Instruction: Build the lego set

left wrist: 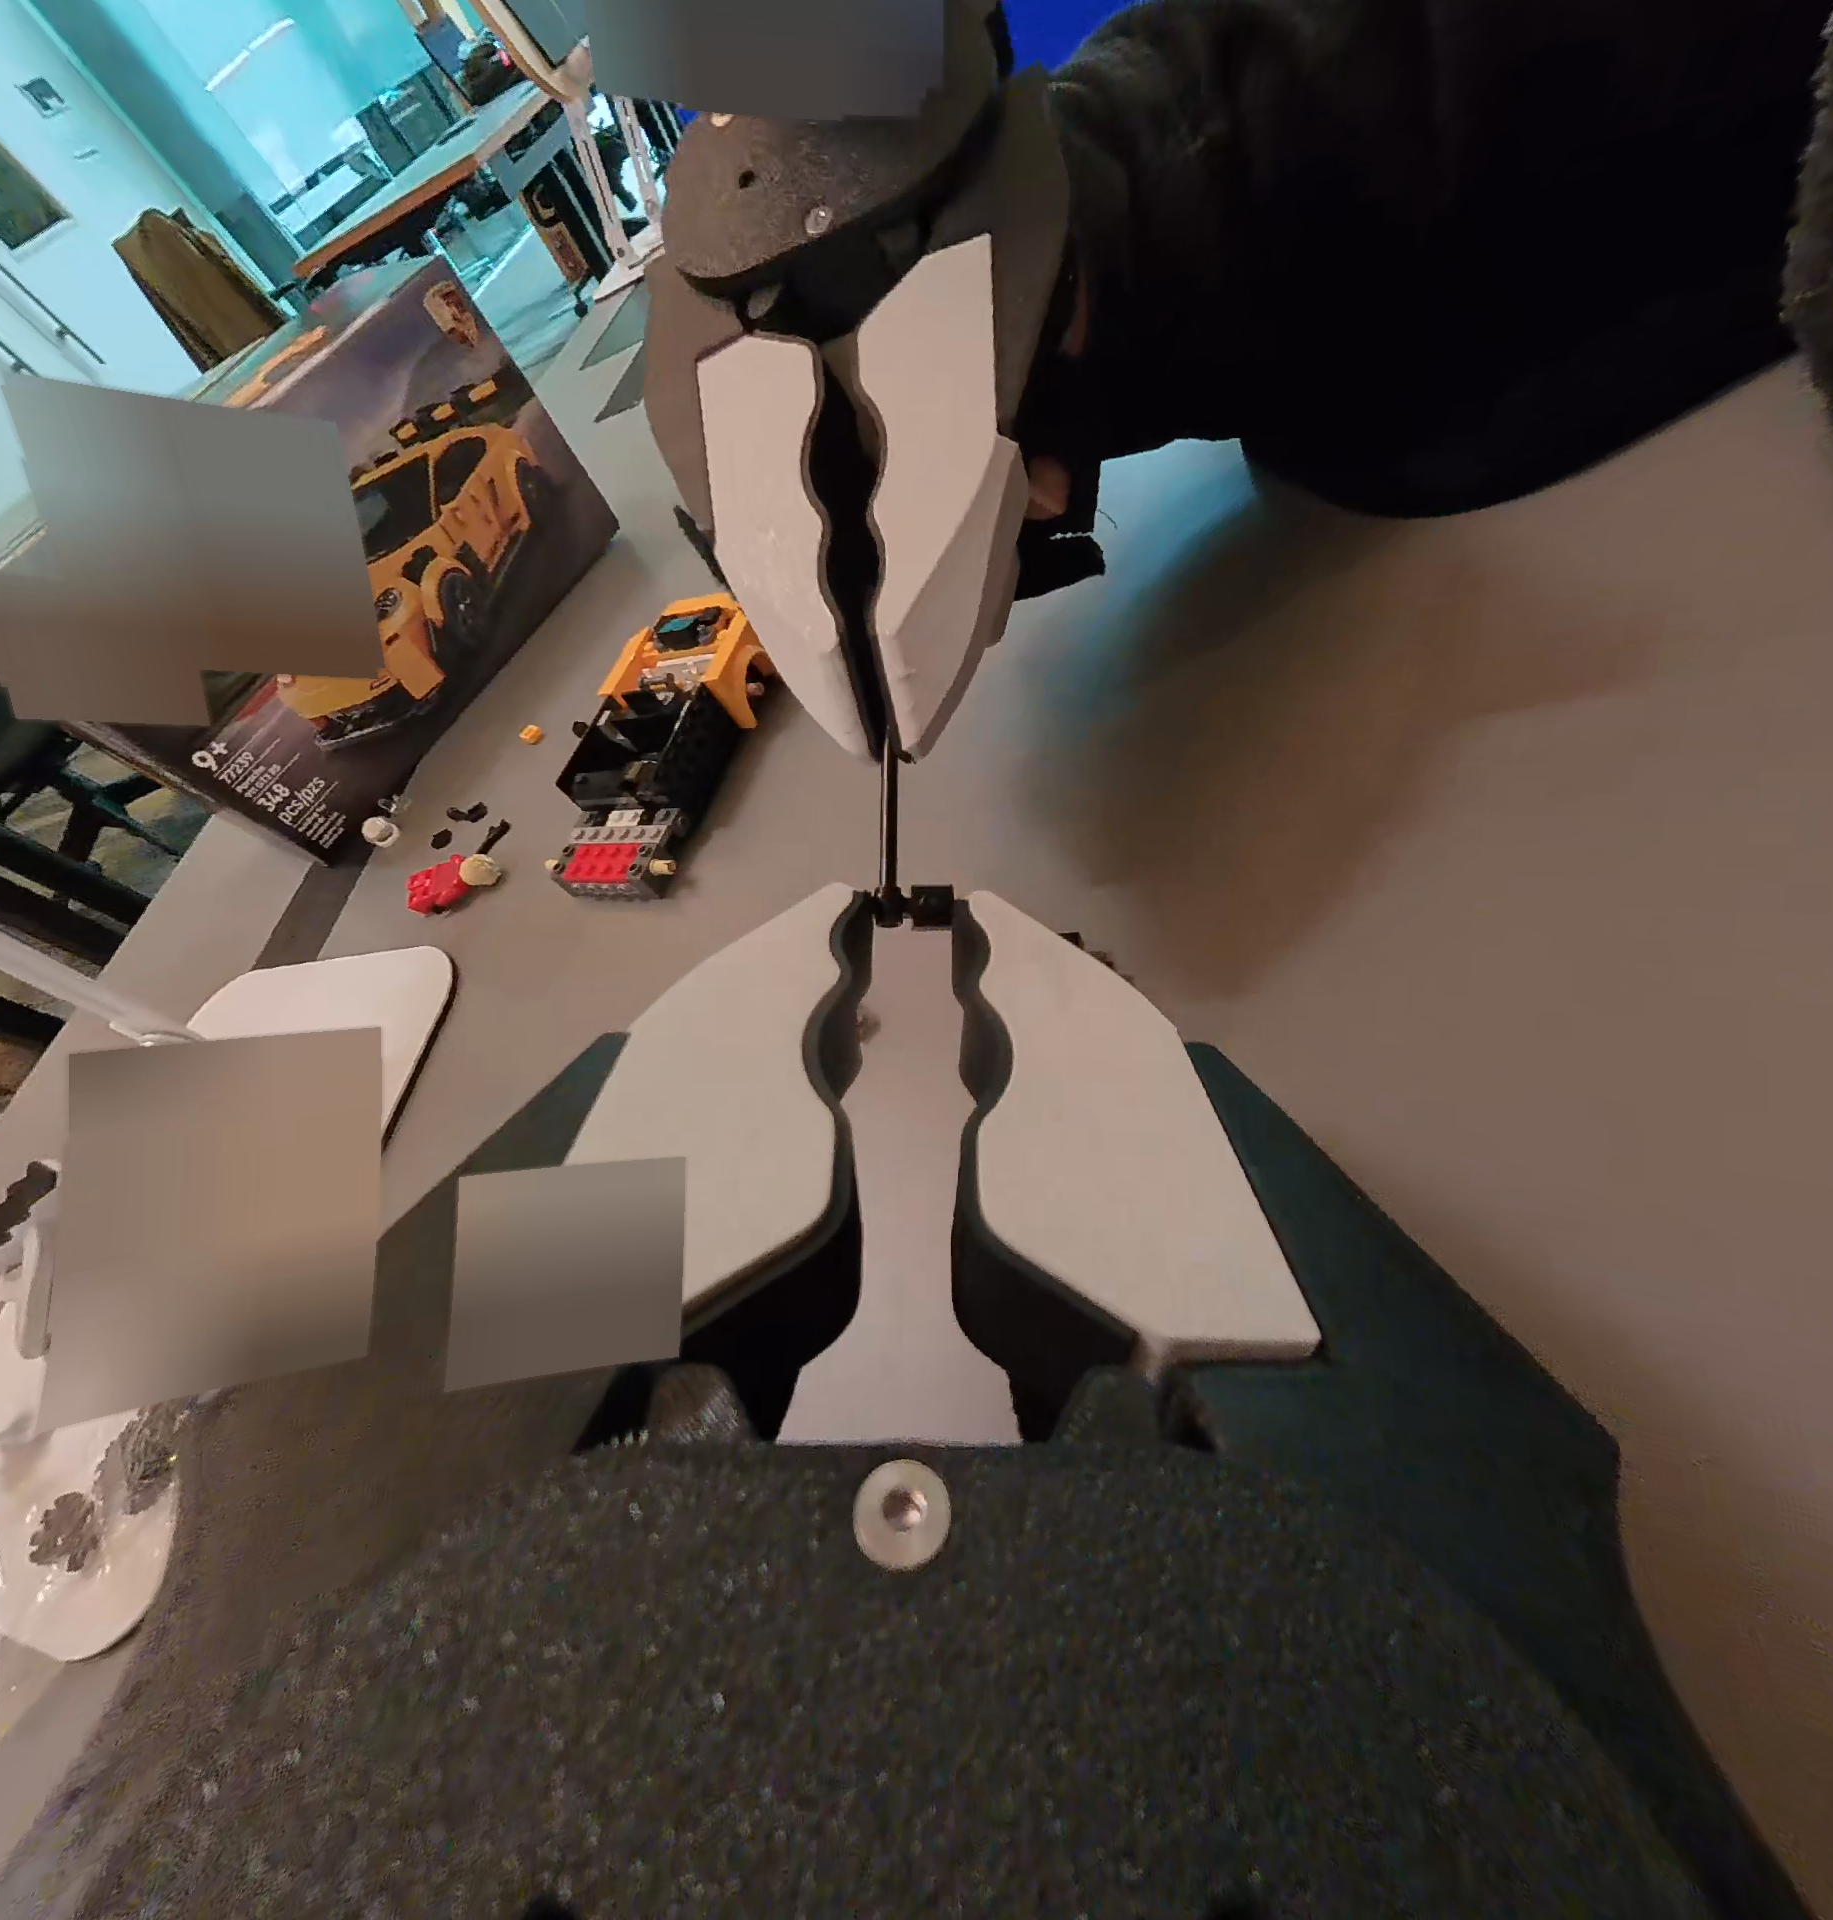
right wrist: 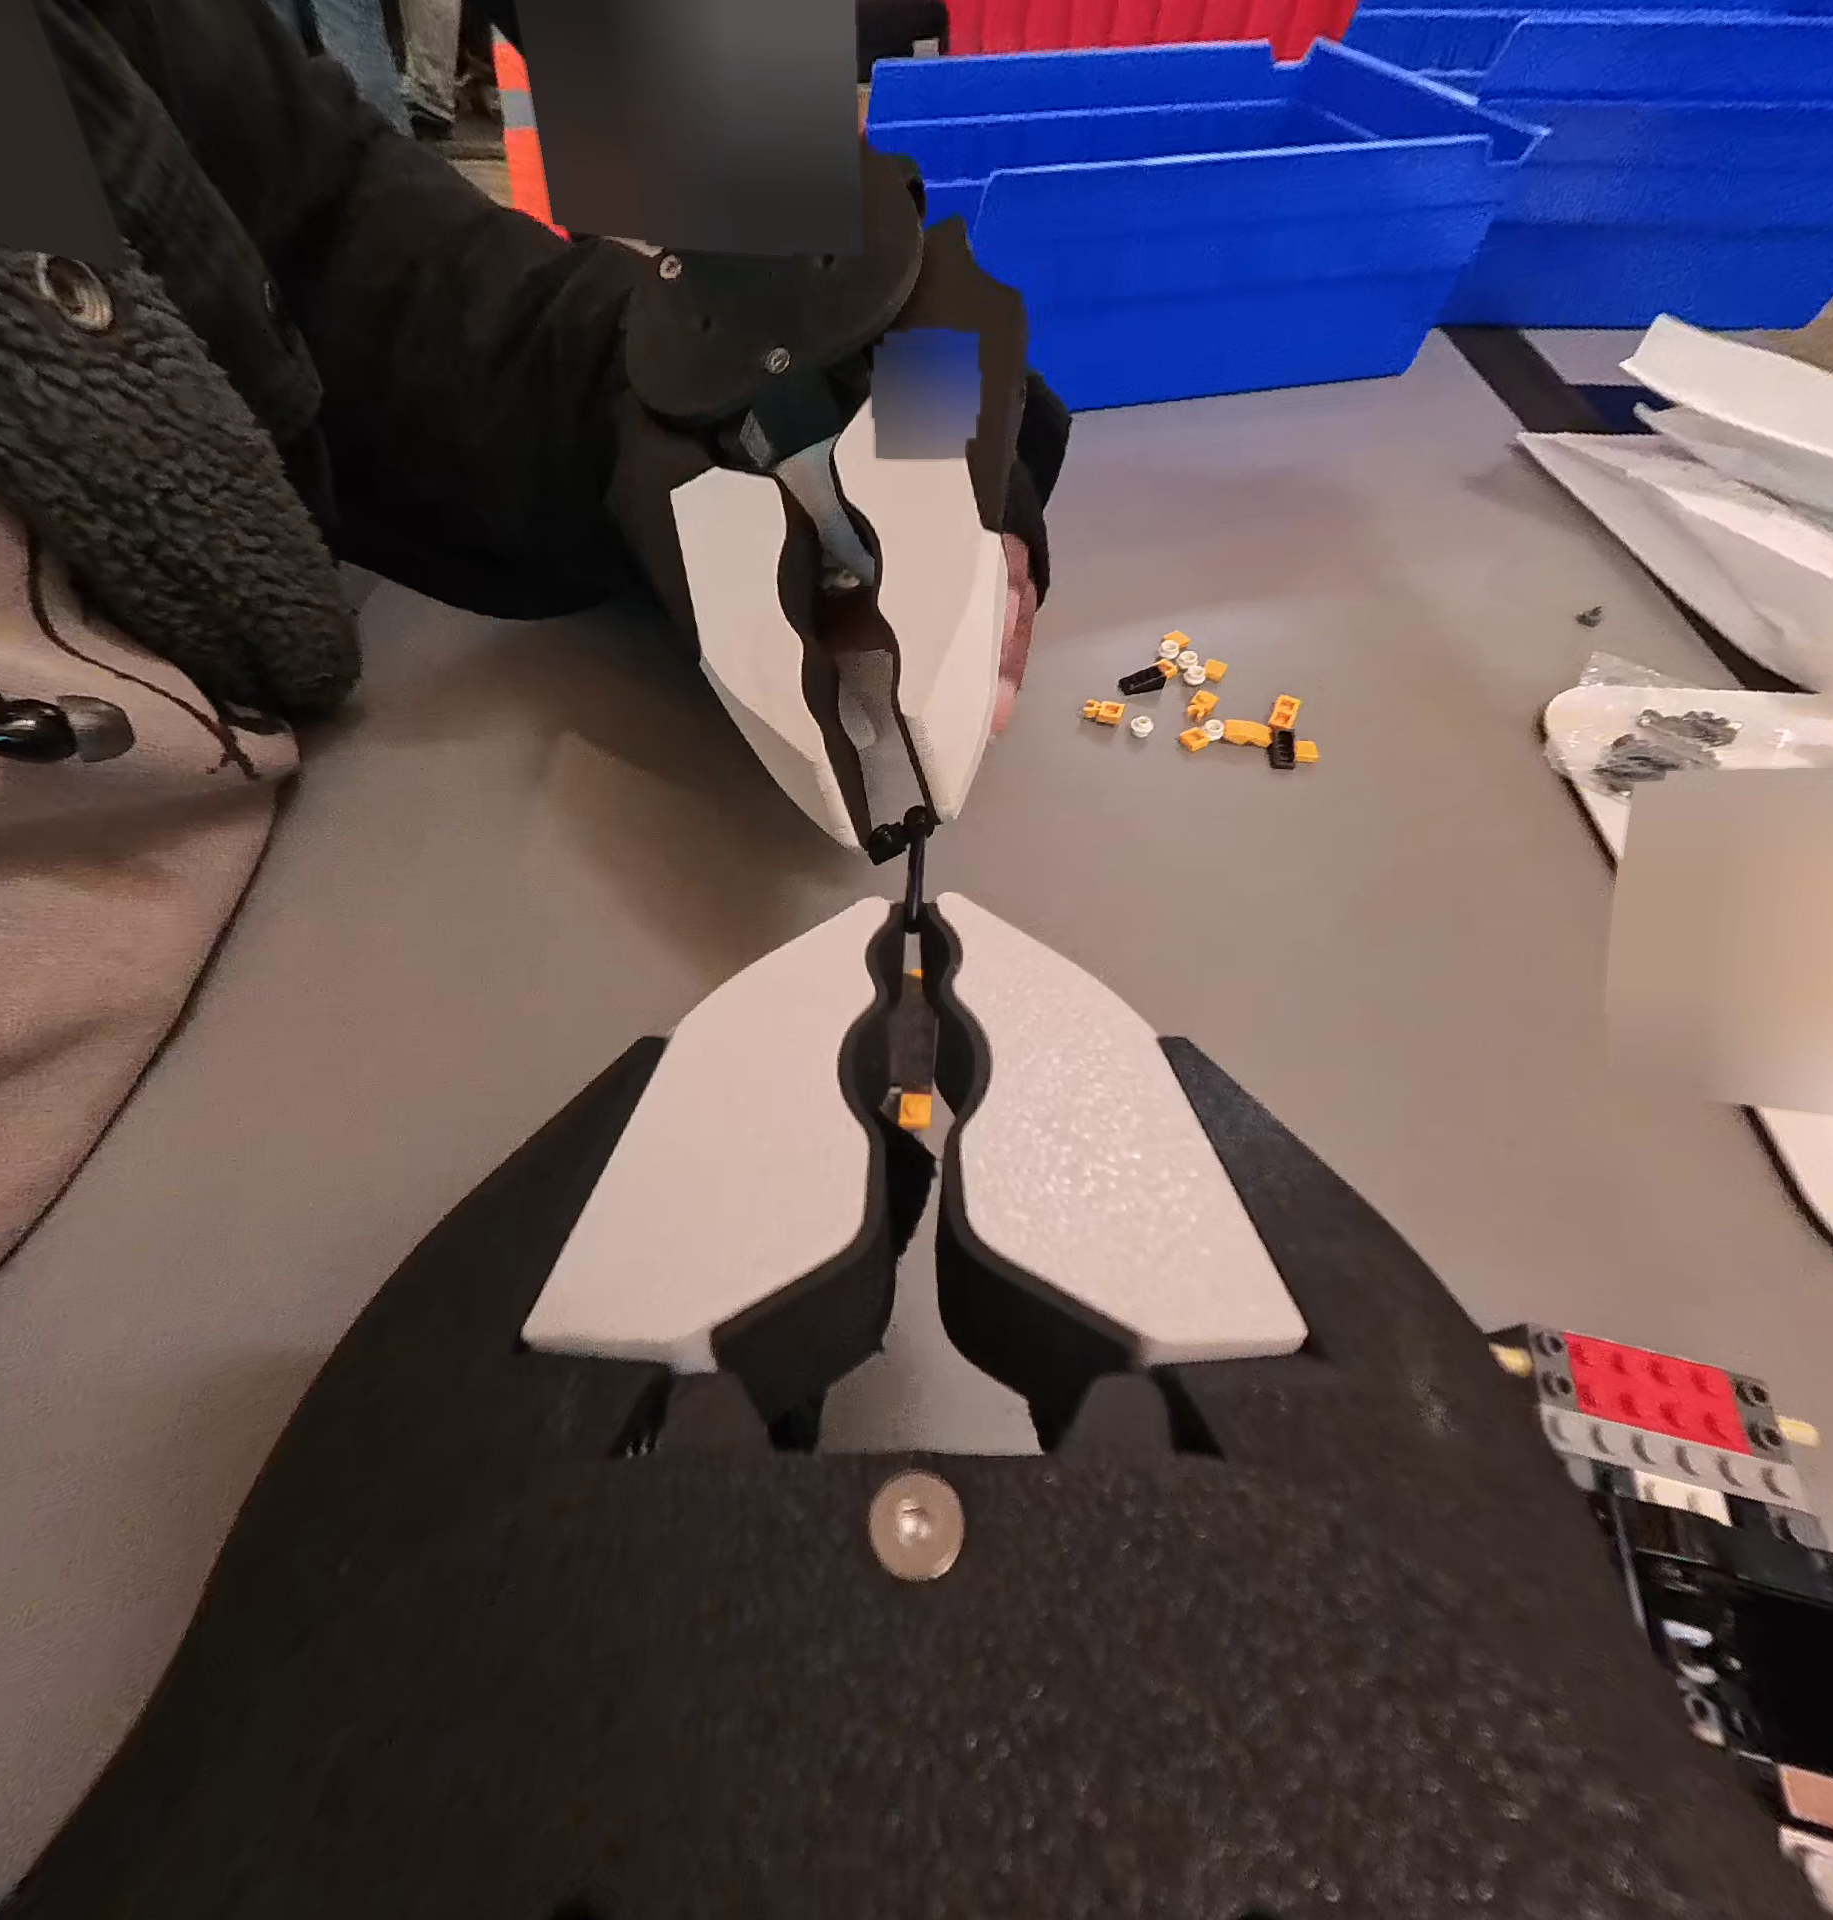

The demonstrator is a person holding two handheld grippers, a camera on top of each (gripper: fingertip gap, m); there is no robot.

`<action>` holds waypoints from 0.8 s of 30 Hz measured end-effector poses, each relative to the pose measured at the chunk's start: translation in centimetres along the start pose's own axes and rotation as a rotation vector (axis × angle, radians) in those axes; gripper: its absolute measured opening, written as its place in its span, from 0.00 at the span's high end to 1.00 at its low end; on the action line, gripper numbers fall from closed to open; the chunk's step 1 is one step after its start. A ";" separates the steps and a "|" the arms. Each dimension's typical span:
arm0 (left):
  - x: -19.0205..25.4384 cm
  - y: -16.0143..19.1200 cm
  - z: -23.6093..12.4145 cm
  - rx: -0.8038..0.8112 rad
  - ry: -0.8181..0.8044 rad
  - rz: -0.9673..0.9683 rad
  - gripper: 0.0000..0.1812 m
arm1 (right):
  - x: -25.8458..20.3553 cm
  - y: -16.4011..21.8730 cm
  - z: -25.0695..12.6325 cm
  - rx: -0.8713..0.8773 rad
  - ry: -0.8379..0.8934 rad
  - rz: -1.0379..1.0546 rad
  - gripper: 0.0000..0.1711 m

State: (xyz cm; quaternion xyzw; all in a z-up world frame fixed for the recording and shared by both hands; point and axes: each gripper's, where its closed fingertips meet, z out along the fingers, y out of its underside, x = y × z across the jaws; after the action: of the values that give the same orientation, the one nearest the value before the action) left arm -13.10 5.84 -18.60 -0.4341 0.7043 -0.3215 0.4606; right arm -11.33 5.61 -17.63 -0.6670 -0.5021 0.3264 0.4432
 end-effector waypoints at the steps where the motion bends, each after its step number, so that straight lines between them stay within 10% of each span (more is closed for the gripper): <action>1: 0.1 0.0 0.0 0.001 0.005 0.000 0.92 | -0.1 0.1 0.0 -0.004 -0.008 0.003 0.99; 24: 0.4 1.0 0.5 -0.084 0.007 -0.015 0.92 | -0.1 0.1 0.5 -0.004 0.000 0.009 0.99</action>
State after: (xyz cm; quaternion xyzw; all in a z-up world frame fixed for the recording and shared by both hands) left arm -13.06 5.88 -19.80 -0.4573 0.7156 -0.2967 0.4369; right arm -11.80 5.67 -17.93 -0.6701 -0.4997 0.3273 0.4406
